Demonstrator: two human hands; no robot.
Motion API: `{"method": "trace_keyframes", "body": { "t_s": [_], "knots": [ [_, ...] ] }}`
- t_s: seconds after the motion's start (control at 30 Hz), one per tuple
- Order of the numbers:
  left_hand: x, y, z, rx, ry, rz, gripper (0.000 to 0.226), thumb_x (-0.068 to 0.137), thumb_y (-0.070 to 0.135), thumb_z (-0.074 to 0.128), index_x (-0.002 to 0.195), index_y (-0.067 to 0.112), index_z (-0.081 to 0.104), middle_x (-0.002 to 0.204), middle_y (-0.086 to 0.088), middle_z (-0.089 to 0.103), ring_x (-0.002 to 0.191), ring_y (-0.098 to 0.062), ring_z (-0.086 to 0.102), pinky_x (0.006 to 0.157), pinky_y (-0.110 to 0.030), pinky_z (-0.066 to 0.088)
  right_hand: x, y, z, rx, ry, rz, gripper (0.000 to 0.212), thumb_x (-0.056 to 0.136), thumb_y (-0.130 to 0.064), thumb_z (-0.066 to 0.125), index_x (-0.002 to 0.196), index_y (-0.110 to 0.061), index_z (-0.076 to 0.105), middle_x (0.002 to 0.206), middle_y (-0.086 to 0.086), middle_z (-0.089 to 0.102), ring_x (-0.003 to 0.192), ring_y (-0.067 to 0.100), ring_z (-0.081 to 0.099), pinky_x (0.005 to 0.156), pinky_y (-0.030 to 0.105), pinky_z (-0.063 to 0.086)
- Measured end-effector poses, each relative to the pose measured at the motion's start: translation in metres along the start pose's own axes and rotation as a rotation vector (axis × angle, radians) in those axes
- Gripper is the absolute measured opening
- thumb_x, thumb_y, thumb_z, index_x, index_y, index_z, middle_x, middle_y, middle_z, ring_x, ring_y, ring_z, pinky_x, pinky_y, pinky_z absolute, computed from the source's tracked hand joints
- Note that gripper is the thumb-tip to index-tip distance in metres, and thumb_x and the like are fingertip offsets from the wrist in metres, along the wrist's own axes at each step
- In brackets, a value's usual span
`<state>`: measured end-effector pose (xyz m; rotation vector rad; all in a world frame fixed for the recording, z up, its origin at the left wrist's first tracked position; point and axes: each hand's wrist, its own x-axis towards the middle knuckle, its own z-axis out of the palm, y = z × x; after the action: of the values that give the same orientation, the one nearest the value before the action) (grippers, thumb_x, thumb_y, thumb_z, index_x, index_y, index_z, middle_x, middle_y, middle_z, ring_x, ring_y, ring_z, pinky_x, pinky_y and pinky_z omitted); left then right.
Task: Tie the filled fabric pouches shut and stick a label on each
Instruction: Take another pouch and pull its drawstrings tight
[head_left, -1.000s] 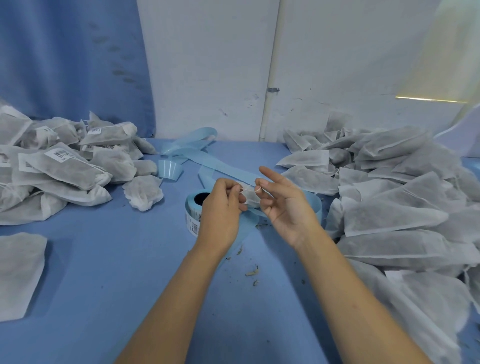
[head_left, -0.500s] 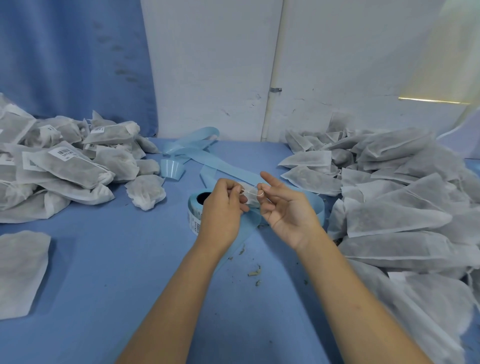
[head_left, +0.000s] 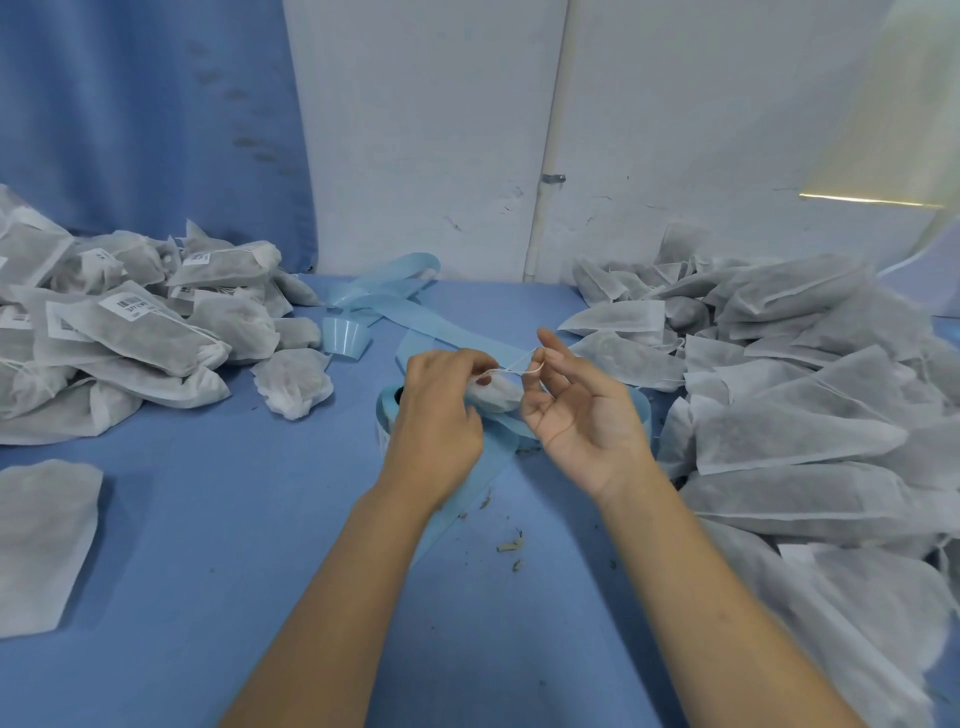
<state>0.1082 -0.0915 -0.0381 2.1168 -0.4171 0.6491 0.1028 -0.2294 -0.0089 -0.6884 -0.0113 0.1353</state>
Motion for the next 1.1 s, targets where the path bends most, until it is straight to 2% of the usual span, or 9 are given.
{"method": "trace_keyframes", "body": {
  "t_s": [0.13,0.23,0.33,0.47,0.7,0.8,0.87,1.03,1.1],
  "knots": [
    [0.001,-0.007,0.000,-0.054,0.043,-0.046,0.037,0.084,-0.009,0.052,0.113,0.010,0.064,0.111,0.005,0.046,0.084,0.008,0.046,0.079,-0.002,0.036,-0.001,0.002,0.002,0.010,-0.066,-0.023,0.033,0.070,-0.002,0.062,0.103,-0.009,0.065,0.069,0.000,0.058,0.058,0.010,0.054,0.052,0.018,0.043],
    [0.003,-0.008,0.000,-0.049,0.111,-0.116,0.015,0.085,0.001,0.060,0.094,0.012,0.067,0.120,0.002,0.049,0.088,0.001,0.048,0.083,-0.013,0.041,0.000,0.001,0.002,-0.066,-0.051,-0.103,0.030,0.072,-0.002,0.062,0.101,-0.010,0.066,0.068,-0.001,0.059,0.059,0.009,0.057,0.055,0.018,0.047],
    [0.002,-0.006,-0.001,-0.124,0.184,-0.164,0.014,0.087,0.012,0.063,0.086,0.022,0.054,0.116,0.004,0.058,0.097,-0.010,0.056,0.085,-0.031,0.047,0.000,-0.001,-0.002,-0.341,0.080,-0.267,0.021,0.083,0.002,0.061,0.095,-0.013,0.069,0.068,-0.005,0.063,0.063,0.008,0.060,0.063,0.017,0.050],
    [0.001,0.006,-0.002,-0.333,0.282,-0.211,0.019,0.094,0.019,0.056,0.090,0.034,0.046,0.091,0.017,0.062,0.087,-0.009,0.061,0.076,-0.031,0.049,-0.002,0.004,0.000,-0.763,0.213,-0.405,0.018,0.087,-0.001,0.063,0.089,-0.017,0.071,0.064,-0.010,0.067,0.067,0.005,0.061,0.069,0.015,0.051],
    [0.010,0.028,-0.010,-0.637,0.606,-0.235,0.026,0.095,0.004,0.049,0.092,0.030,0.054,0.083,0.019,0.066,0.080,0.006,0.063,0.071,-0.010,0.044,-0.005,0.014,0.010,-0.713,0.156,-0.321,0.005,0.086,-0.014,0.070,0.088,-0.012,0.073,0.077,-0.002,0.073,0.079,0.008,0.065,0.085,0.026,0.052],
    [0.016,0.027,-0.014,-0.677,0.626,-0.328,0.029,0.099,0.010,0.043,0.078,0.026,0.056,0.067,0.018,0.058,0.066,-0.001,0.056,0.066,-0.022,0.045,-0.006,0.014,0.012,-0.713,0.160,-0.258,0.007,0.084,-0.020,0.072,0.088,-0.015,0.075,0.091,0.000,0.073,0.090,0.014,0.063,0.096,0.035,0.050],
    [0.017,0.028,-0.015,-0.743,0.590,-0.407,0.032,0.101,0.014,0.040,0.074,0.021,0.055,0.072,0.001,0.055,0.072,-0.015,0.052,0.068,-0.035,0.046,-0.006,0.014,0.013,-0.695,0.134,-0.224,0.003,0.083,-0.019,0.073,0.084,-0.018,0.076,0.095,-0.006,0.074,0.096,0.011,0.064,0.100,0.032,0.049],
    [0.020,0.027,-0.015,-0.931,0.526,-0.580,0.025,0.099,0.016,0.038,0.099,0.016,0.063,0.096,-0.005,0.067,0.085,-0.017,0.064,0.073,-0.032,0.055,-0.006,0.014,0.015,-0.573,0.058,-0.177,0.009,0.088,-0.013,0.066,0.083,-0.011,0.074,0.088,0.002,0.075,0.084,0.012,0.069,0.074,0.022,0.056],
    [0.020,0.024,-0.016,-0.977,0.496,-0.620,0.025,0.096,0.013,0.037,0.098,0.015,0.061,0.091,-0.002,0.066,0.081,-0.014,0.064,0.066,-0.026,0.054,-0.006,0.014,0.015,-0.558,0.081,-0.180,0.008,0.088,-0.012,0.066,0.087,-0.007,0.073,0.088,0.004,0.075,0.082,0.013,0.069,0.070,0.021,0.056]
  ]
}}
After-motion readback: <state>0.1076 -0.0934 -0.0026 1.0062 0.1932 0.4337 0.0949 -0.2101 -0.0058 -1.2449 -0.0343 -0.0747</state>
